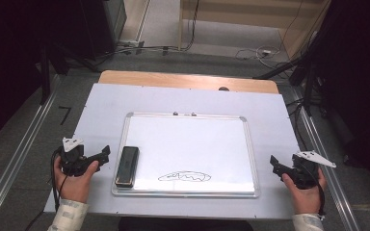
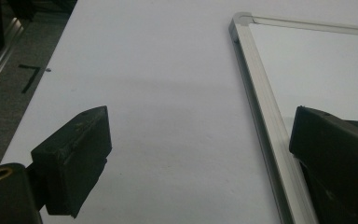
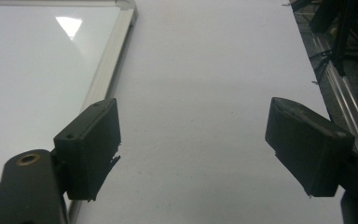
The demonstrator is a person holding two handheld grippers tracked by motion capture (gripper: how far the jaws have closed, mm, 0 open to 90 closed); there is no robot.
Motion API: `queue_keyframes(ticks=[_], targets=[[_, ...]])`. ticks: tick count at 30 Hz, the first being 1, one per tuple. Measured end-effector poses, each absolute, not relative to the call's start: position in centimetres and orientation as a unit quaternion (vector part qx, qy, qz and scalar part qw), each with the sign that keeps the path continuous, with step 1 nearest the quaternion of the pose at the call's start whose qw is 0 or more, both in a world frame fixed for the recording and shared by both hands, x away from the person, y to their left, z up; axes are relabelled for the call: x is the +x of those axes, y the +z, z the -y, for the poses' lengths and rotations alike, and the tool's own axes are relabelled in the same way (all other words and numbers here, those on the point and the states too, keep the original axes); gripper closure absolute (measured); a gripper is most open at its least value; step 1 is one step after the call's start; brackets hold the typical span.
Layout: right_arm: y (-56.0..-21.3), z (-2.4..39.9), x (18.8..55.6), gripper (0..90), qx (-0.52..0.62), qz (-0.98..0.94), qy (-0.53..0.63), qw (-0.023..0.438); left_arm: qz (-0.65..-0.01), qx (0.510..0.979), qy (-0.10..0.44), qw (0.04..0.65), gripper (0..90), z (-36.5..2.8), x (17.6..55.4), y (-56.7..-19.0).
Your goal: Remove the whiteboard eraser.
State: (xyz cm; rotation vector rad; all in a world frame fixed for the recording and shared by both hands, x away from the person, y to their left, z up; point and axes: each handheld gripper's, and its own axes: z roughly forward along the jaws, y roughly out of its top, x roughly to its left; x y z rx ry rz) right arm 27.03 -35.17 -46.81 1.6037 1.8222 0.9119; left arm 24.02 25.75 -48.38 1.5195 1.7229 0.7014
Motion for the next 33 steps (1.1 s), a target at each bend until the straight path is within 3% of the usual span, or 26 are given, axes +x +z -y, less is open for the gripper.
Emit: queue_keyframes(ticks=[33], targets=[[-47.0,35.2,27.1,15.6,0.596,-0.681,0.326,0.275,-0.652,0.617,0.266,0.351,7.0,-23.5,24.2,-48.6]])
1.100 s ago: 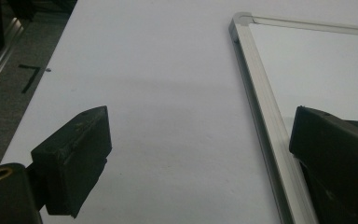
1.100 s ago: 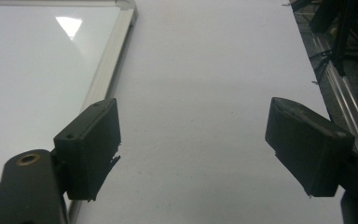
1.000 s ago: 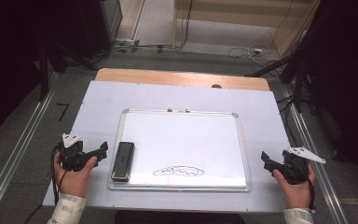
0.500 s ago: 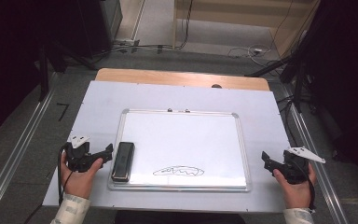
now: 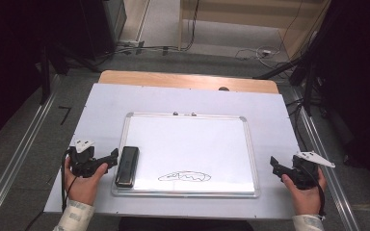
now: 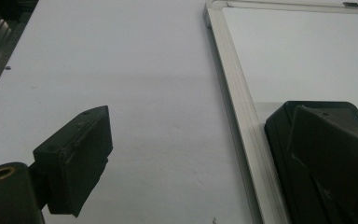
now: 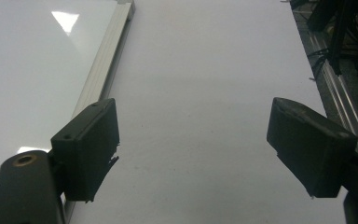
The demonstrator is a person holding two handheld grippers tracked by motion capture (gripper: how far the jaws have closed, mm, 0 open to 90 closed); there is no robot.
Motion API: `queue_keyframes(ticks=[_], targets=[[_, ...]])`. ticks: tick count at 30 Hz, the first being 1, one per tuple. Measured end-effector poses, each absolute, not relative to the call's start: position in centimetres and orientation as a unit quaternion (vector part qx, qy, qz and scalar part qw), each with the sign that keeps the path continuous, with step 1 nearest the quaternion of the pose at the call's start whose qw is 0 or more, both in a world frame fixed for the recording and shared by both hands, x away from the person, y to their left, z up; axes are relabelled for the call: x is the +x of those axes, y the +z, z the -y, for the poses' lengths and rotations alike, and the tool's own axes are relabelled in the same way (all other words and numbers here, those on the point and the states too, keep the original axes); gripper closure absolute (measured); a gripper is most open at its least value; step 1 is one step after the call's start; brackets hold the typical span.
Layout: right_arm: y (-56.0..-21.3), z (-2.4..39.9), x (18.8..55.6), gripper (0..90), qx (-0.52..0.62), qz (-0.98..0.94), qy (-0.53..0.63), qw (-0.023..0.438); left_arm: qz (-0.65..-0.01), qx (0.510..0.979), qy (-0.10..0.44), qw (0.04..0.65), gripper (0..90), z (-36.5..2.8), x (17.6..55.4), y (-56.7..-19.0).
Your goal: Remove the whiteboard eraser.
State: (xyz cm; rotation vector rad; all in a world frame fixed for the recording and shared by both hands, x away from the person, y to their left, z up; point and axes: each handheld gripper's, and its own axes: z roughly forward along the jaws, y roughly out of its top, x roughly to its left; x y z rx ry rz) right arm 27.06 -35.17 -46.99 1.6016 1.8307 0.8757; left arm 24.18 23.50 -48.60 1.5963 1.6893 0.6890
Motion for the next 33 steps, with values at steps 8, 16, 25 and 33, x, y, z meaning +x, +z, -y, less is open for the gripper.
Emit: queue_keyframes(ticks=[8,16,25,33], targets=[[-47.1,35.2,27.1,15.6,0.598,-0.681,0.321,0.275,-0.65,0.62,0.263,0.352,7.0,-23.1,24.3,-48.6],[-47.1,35.1,27.2,15.7,0.599,-0.681,0.319,0.275,-0.649,0.622,0.26,0.353,7.0,-22.9,24.3,-48.6],[-47.2,34.9,27.2,15.8,0.599,-0.682,0.317,0.276,-0.646,0.624,0.256,0.357,7.0,-22.2,24.5,-48.6],[-47.2,34.9,27.3,15.8,0.6,-0.682,0.314,0.276,-0.64,0.632,0.251,0.358,7.0,-21.5,24.7,-48.6]])
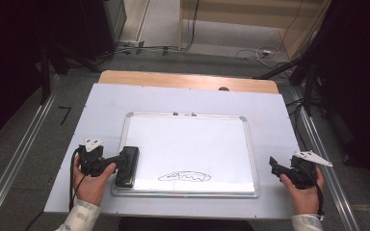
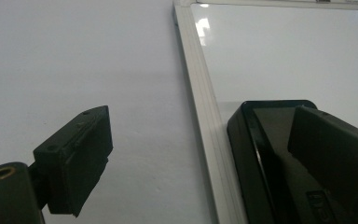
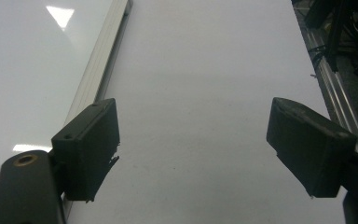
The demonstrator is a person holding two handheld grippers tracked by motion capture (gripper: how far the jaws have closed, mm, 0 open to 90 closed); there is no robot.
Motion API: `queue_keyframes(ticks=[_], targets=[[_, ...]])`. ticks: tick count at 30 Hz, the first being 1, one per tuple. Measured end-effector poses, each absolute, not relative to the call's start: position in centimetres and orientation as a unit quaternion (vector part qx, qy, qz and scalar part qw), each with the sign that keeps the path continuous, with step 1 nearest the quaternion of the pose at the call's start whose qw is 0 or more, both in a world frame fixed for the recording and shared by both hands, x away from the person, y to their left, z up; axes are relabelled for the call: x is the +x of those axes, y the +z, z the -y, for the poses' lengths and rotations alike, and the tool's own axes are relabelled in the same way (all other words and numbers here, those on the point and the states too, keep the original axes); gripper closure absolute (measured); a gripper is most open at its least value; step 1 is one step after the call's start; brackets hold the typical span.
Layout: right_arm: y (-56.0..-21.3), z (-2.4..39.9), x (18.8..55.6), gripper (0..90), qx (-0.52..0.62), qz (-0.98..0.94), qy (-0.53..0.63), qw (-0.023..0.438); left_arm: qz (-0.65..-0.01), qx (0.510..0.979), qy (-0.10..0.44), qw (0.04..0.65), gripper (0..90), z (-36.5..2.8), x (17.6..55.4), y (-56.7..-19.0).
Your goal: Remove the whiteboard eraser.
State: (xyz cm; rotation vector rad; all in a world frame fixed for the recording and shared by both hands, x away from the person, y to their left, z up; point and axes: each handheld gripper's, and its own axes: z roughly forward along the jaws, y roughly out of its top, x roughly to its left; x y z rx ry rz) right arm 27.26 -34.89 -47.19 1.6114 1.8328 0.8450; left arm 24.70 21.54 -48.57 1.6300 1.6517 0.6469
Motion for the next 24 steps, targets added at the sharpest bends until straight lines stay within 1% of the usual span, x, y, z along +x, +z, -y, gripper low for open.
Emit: queue_keyframes(ticks=[12,24], targets=[[-47.2,34.9,27.3,15.9,0.601,-0.682,0.314,0.276,-0.629,0.64,0.245,0.366,7.0,-20.2,24.7,-48.3],[-47.2,34.9,27.3,16.0,0.602,-0.68,0.313,0.277,-0.62,0.657,0.243,0.354,8.5,-18.5,24.9,-48.6]])
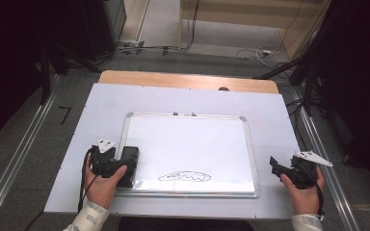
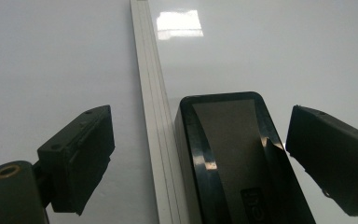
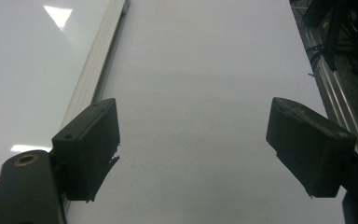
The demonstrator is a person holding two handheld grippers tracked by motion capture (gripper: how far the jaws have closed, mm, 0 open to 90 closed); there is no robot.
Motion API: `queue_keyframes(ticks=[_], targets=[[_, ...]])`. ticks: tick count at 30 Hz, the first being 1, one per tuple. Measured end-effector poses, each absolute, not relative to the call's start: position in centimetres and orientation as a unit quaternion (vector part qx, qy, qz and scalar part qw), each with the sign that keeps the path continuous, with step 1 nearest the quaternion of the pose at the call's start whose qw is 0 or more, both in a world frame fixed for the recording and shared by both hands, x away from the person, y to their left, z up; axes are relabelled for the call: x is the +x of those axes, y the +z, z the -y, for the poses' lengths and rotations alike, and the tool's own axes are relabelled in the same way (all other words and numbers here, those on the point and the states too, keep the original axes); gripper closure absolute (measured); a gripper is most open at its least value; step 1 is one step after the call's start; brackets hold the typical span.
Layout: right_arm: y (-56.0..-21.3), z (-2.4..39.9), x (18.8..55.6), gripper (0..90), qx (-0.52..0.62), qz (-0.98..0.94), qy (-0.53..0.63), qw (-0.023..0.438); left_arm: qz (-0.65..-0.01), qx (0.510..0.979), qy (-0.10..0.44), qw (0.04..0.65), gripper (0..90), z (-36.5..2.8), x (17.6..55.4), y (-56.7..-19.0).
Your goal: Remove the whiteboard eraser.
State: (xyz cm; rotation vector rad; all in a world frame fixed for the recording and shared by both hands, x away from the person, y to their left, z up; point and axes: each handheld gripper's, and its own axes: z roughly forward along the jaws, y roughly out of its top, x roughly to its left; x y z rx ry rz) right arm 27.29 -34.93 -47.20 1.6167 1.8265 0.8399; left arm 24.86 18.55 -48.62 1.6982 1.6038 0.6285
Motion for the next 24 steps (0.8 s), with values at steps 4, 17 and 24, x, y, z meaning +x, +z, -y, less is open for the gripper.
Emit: queue_keyframes(ticks=[4,17,24], targets=[[-47.2,34.9,27.3,16.0,0.602,-0.681,0.312,0.278,-0.619,0.66,0.243,0.35,9.9,-18.3,24.9,-48.7],[-47.3,34.9,27.4,16.1,0.603,-0.681,0.31,0.277,-0.62,0.662,0.246,0.341,16.1,-17.5,25.0,-49.0],[-47.3,34.9,27.4,16.2,0.603,-0.682,0.308,0.276,-0.624,0.662,0.247,0.334,21.1,-16.9,25.0,-49.1]])
